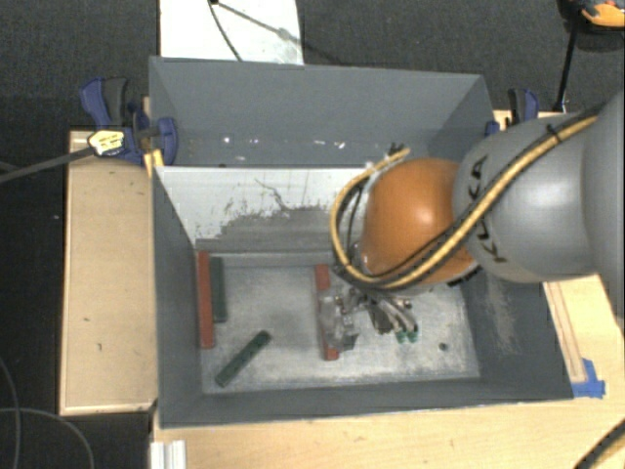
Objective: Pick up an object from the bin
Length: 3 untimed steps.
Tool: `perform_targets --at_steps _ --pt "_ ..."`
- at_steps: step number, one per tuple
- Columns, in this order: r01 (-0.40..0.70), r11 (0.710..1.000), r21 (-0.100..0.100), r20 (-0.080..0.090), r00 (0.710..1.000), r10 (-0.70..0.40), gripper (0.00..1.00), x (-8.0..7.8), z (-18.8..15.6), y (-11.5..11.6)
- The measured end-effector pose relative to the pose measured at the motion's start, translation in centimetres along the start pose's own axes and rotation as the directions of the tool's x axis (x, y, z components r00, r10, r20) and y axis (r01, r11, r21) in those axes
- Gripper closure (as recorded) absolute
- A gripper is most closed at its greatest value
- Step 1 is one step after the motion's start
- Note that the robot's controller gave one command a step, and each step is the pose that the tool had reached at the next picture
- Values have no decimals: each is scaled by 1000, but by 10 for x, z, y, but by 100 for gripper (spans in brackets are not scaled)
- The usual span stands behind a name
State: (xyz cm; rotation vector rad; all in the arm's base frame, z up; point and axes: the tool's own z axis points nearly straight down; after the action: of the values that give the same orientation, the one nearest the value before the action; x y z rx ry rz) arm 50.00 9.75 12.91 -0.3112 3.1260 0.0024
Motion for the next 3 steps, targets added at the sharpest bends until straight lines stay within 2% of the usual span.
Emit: perform_targets --at_steps 1,2,3 --pt "-107 994 0 2 994 107 0 -19 -33 109" --pt "-109 994 -1 3 994 109 0 -19 -36 119" --pt "140 990 0 3 990 -140 100 -38 58 147"
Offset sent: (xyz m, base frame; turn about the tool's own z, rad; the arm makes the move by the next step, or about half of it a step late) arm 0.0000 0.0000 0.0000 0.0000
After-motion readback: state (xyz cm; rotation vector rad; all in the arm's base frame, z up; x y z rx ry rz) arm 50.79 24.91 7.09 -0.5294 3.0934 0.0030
